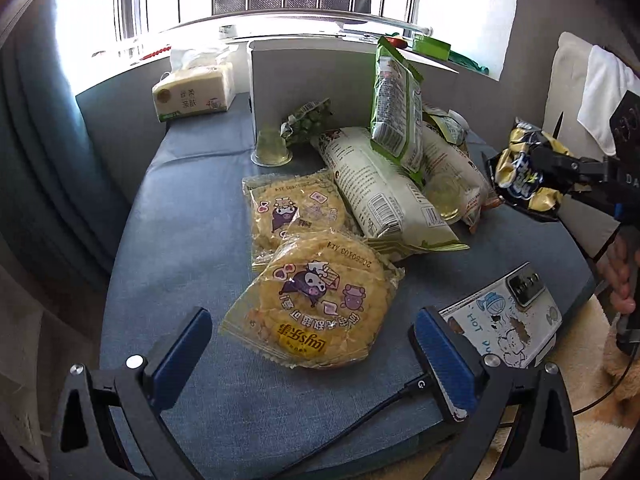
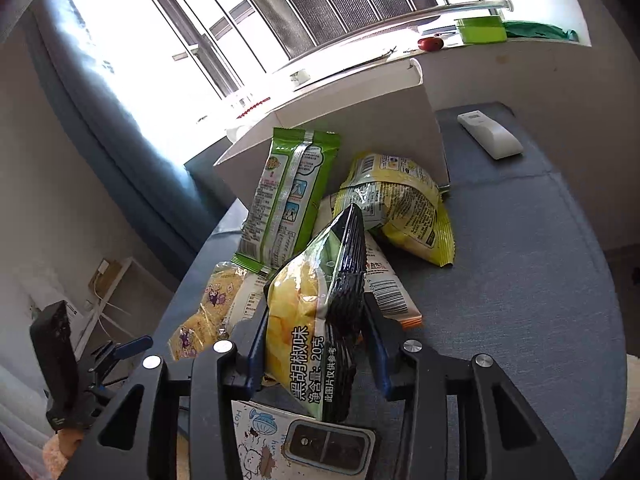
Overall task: Organize snacks
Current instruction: 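Place the cookie pack and chip bag into the white box, open both grippers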
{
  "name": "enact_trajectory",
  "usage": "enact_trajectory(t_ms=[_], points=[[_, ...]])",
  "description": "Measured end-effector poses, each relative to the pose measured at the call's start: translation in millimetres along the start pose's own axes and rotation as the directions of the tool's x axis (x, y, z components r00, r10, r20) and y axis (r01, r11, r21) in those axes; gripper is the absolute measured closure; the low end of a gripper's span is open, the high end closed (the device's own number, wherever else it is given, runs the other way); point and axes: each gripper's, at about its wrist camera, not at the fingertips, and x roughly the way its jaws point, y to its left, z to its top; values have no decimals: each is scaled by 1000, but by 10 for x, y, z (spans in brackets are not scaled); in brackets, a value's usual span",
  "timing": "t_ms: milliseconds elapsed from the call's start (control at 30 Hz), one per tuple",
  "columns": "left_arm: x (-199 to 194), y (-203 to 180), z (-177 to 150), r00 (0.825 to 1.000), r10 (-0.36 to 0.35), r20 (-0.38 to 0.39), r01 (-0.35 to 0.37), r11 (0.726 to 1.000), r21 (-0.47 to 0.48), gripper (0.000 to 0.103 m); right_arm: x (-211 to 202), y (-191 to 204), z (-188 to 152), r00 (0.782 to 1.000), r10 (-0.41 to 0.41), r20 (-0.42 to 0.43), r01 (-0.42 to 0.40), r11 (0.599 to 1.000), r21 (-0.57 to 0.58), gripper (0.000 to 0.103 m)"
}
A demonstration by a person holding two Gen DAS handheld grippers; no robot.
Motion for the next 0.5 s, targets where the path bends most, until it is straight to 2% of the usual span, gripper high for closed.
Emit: enact_trajectory(t_ms=[167, 367, 400, 433, 467, 500], points=[[161, -83, 107, 998, 37, -41, -32, 992, 120, 0, -273, -3, -4, 999, 14, 41, -14, 1000, 3, 57], [345, -140, 139, 995, 63, -82, -48, 983, 175, 0, -416, 7, -33, 999, 17, 52, -17, 1000, -1, 57], [380, -122, 136, 994, 65, -92, -49, 985, 166, 2, -413, 3, -41, 999, 17, 50, -17, 1000, -2, 57], [395, -89, 127, 994, 46, -100, -31, 989, 147, 20, -407, 1, -45, 999, 19, 47, -18, 1000, -2, 57], [378, -37, 128, 995, 2, -95, 8, 994, 106, 26, -409, -7, -57, 999, 23, 43, -23, 1000, 0, 57], [351, 18, 129, 996, -12, -85, 18, 998, 60, 26, -398, -11, -61, 999, 24, 40, -24, 1000, 1, 57]])
